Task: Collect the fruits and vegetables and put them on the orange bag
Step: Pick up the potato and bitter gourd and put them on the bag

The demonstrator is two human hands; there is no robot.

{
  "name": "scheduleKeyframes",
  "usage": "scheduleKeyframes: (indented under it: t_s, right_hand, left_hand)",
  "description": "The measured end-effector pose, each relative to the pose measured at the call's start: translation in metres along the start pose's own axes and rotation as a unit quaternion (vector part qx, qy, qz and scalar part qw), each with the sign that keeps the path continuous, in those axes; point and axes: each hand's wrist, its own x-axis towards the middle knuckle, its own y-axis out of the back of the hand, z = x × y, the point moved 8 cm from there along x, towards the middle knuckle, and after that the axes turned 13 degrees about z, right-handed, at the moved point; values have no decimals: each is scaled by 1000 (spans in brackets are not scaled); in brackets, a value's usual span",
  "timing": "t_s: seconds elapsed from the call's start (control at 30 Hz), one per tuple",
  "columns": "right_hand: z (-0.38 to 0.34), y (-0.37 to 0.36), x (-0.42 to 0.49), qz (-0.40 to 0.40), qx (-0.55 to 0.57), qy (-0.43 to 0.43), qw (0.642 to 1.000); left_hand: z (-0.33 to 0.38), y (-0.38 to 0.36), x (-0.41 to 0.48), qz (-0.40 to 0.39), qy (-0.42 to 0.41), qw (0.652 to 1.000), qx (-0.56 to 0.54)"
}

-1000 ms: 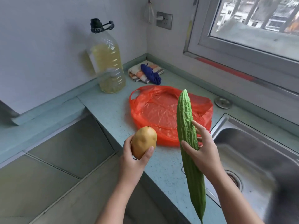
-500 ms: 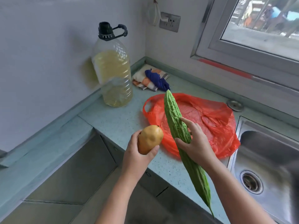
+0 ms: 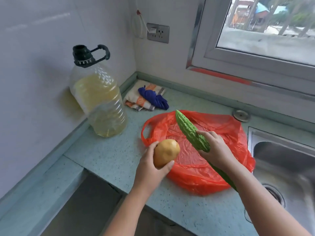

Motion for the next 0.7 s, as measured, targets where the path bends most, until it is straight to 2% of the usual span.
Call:
scheduleKeyframes:
  t_s: [0.27, 0.43, 0.7]
  right_hand:
    - [58, -37, 67, -35, -40, -26, 998]
    - [76, -58, 87, -72, -87, -6, 994]
    - [94, -73, 102, -61, -90, 18, 994]
  left_hand:
    - [4, -52, 64, -37, -24, 997, 57]
    - [0, -77, 84, -54, -36, 995, 79]
    - [-3, -112, 104, -111, -61, 987, 103]
